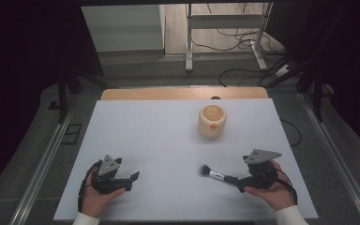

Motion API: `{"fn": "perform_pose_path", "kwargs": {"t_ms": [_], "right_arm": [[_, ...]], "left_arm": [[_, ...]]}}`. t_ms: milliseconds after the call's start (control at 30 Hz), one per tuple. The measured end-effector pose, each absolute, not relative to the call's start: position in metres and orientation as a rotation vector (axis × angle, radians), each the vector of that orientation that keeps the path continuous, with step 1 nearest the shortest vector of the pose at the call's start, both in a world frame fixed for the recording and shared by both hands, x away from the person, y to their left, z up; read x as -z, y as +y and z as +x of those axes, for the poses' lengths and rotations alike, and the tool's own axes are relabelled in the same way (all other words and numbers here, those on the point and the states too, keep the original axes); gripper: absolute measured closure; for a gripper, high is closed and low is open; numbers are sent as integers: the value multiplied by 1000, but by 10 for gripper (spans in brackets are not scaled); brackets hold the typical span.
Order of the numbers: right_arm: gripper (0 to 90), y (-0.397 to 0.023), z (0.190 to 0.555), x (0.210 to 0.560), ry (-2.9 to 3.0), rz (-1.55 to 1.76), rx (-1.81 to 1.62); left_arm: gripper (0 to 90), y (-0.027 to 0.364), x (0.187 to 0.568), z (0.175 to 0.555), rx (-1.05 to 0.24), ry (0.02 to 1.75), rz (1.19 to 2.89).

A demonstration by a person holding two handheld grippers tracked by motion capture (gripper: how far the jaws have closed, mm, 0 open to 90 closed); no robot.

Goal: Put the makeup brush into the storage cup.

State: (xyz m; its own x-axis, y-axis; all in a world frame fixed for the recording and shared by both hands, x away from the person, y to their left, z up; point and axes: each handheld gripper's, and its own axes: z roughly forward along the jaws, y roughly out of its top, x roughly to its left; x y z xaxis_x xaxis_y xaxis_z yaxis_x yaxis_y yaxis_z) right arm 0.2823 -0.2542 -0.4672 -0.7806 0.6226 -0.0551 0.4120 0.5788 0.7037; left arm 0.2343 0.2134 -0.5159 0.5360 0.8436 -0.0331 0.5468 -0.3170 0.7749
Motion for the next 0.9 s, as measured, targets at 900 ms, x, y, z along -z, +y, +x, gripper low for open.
{"fn": "perform_pose_path", "kwargs": {"t_ms": [900], "right_arm": [[173,-215,299,459,2624,709,-887]], "left_arm": [[157,213,517,233,-501,1136,2008]]}}
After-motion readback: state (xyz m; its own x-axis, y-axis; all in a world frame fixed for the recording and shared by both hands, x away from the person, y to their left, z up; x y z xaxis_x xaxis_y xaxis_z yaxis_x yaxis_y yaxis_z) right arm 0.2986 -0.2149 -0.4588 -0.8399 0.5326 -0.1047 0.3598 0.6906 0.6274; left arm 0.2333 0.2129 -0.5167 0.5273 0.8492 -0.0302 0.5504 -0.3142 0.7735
